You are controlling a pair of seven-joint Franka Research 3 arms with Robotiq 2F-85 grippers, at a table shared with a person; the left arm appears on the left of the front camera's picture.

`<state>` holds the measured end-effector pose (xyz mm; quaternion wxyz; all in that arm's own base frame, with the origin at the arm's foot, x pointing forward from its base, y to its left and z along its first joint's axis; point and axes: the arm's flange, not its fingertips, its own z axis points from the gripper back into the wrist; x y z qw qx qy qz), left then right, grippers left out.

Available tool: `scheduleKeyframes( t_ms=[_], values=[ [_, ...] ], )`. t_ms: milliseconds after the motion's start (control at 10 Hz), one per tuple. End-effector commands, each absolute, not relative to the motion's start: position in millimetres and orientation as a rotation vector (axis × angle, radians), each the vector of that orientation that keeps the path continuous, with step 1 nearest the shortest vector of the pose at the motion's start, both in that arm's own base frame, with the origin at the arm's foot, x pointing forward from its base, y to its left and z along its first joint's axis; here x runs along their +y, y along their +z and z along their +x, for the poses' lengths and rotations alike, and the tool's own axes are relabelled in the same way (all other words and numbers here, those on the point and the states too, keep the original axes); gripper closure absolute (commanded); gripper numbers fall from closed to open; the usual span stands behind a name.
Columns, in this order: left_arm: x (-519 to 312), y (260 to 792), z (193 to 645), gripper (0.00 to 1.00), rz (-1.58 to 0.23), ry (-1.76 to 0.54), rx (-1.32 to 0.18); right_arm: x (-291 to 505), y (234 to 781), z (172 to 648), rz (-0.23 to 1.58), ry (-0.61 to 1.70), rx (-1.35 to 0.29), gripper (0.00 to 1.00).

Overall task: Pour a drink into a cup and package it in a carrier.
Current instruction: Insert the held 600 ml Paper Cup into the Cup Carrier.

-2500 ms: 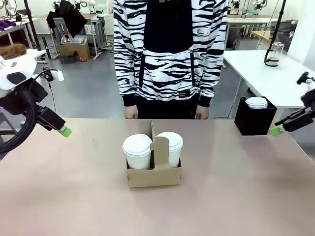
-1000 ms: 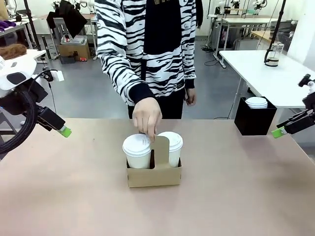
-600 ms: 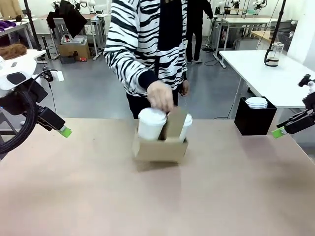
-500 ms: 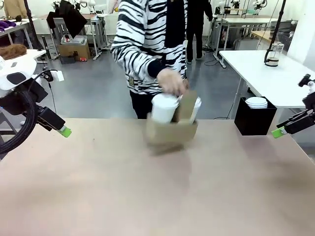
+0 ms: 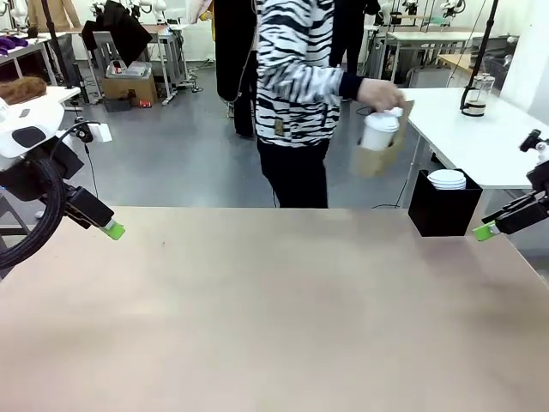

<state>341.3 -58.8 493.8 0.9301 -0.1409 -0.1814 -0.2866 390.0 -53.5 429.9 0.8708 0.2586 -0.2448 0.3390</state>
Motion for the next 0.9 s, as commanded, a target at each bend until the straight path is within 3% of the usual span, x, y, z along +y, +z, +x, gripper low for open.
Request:
scheduleKeyframes(
  t_ms=[0, 800],
  values=[
    [-57.0, 493.3, 340.1, 0.00, -0.300, -0.594, -0.368, -55.4, 432.4, 391.8, 0.541, 0.715, -0.517, 0.00],
    [-57.0, 493.3, 340.1, 0.00, -0.300, -0.594, -0.368, -55.4, 432.4, 391.8, 0.541, 0.715, -0.517, 0.00]
  ],
)
